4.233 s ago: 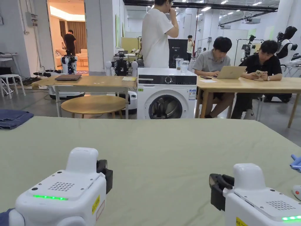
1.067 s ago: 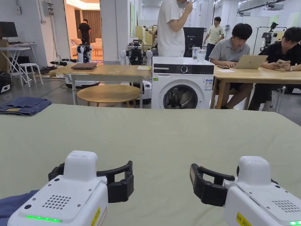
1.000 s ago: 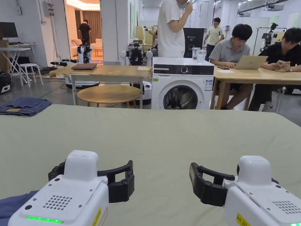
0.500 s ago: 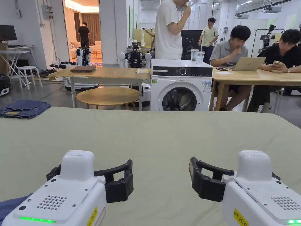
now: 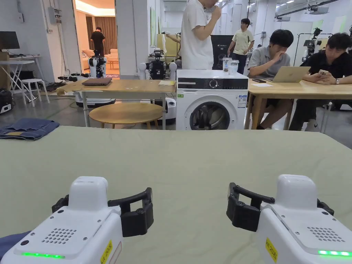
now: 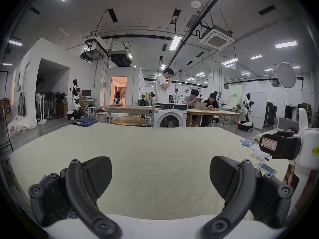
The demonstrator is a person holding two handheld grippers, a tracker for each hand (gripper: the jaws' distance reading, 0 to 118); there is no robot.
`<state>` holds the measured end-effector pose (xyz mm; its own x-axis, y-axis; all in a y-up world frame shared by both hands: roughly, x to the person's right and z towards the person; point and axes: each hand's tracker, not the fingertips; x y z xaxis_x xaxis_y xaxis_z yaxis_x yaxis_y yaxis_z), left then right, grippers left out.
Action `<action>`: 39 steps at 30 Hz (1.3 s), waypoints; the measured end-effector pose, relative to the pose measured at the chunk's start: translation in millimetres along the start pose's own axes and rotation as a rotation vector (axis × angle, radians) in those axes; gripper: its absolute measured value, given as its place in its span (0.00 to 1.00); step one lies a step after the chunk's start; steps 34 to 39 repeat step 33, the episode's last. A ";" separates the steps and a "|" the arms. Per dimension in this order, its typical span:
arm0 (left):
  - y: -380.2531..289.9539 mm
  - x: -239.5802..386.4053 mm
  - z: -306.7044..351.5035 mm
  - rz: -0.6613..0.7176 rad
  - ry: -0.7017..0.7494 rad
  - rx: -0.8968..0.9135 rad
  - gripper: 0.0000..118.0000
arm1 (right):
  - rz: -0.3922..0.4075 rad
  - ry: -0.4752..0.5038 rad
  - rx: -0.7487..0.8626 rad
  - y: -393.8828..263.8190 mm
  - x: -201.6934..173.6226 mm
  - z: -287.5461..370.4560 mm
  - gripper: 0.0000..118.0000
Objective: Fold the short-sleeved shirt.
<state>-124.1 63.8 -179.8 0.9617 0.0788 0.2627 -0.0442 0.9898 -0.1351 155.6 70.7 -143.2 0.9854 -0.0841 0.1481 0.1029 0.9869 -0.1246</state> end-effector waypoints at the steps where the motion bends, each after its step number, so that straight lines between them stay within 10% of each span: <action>1: -0.1 -0.1 -0.4 0.002 -0.002 -0.001 0.95 | 0.001 -0.004 0.001 0.0 -0.1 0.5 0.94; 9: -2.2 3.6 -2.0 -0.005 -0.006 -0.014 0.95 | 0.151 -0.161 0.044 -7.2 -13.6 3.4 0.94; 39: -28.0 10.7 -28.1 -0.021 0.006 -0.148 0.95 | 0.080 -0.124 -0.091 -39.5 0.0 -17.0 0.94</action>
